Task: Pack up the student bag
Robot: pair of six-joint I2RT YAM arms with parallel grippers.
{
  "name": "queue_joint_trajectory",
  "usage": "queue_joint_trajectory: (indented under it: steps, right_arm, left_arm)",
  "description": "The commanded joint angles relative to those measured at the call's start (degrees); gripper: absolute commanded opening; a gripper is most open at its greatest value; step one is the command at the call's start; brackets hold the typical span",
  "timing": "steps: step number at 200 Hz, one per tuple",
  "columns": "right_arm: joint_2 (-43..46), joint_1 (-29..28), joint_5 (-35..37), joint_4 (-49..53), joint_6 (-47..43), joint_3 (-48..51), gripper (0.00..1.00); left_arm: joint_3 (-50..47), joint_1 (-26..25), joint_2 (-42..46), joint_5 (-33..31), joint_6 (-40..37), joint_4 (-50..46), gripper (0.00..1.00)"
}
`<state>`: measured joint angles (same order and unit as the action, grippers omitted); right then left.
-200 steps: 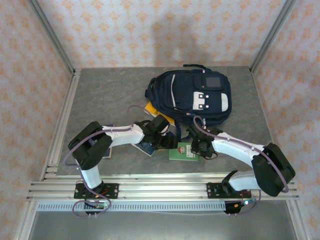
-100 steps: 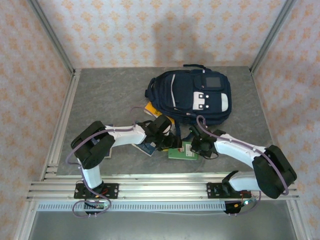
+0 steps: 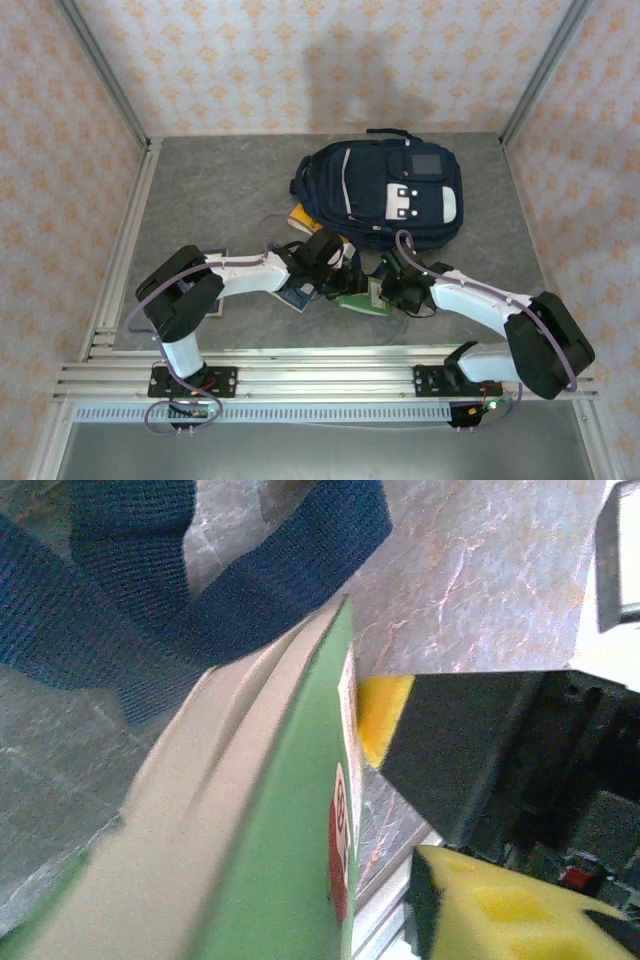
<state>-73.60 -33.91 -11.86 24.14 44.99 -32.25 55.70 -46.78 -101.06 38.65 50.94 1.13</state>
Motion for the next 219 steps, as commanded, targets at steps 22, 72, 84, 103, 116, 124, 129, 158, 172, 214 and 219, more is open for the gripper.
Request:
queue_joint_trajectory:
  steps: [22,72,84,103,116,124,129,158,172,214,219]
  right_arm:
    - [0.26,-0.01,-0.53,1.8,0.71,2.65,0.17]
    - [7.15,-0.05,4.53,7.23,-0.46,0.64,0.37]
    - [9.18,-0.01,4.58,7.95,-1.29,0.05,0.44]
    - [13.38,-0.01,3.86,9.04,-2.87,-1.55,0.54]
    - [16.68,-0.01,4.17,10.61,-4.16,-3.6,0.58]
    - [18.72,-0.02,4.66,11.78,-4.98,-5.14,0.58]
    - [19.77,-0.01,4.91,12.51,-5.43,-6.26,0.58]
    - [22.71,0.4,5.58,17.26,-6.63,-13.72,0.58]
    - [22.54,0.6,2.74,17.76,-6.38,-16.57,0.59]
    - [23.26,0.69,-6.79,15.03,-0.4,-21.8,0.79]
    - [23.4,0.69,-7.87,14.1,1.05,-21.8,0.81]
  left_arm:
    - [-1.22,-0.32,0.07,0.73,1.05,4.2,0.28]
    - [-1.74,1.13,3.95,-0.36,-2.24,-0.63,0.12]
    - [-1.05,1.43,6.11,-1.51,-5.1,-4.12,0.12]
    - [1.79,1.43,10.31,-4.55,-12.91,-12.79,0.11]
    - [4.48,0.95,13.9,-9.04,-19.72,-20.26,0.11]
    - [6.07,0.22,16.44,-12.9,-25.07,-24.32,0.11]
    - [6.85,-0.51,18.18,-15.57,-27.82,-26.31,0.11]
    - [7.52,-6.05,28.11,-33.91,-41.65,-30.3,0.11]
    - [4.77,-8.59,32.63,-38.86,-49.87,-27.36,0.1]
    - [-3.49,-18.22,41.5,-55.57,-77.67,-20.4,0.01]
    - [-4.33,-19.62,42.14,-58.07,-80.69,-19.29,0.0]
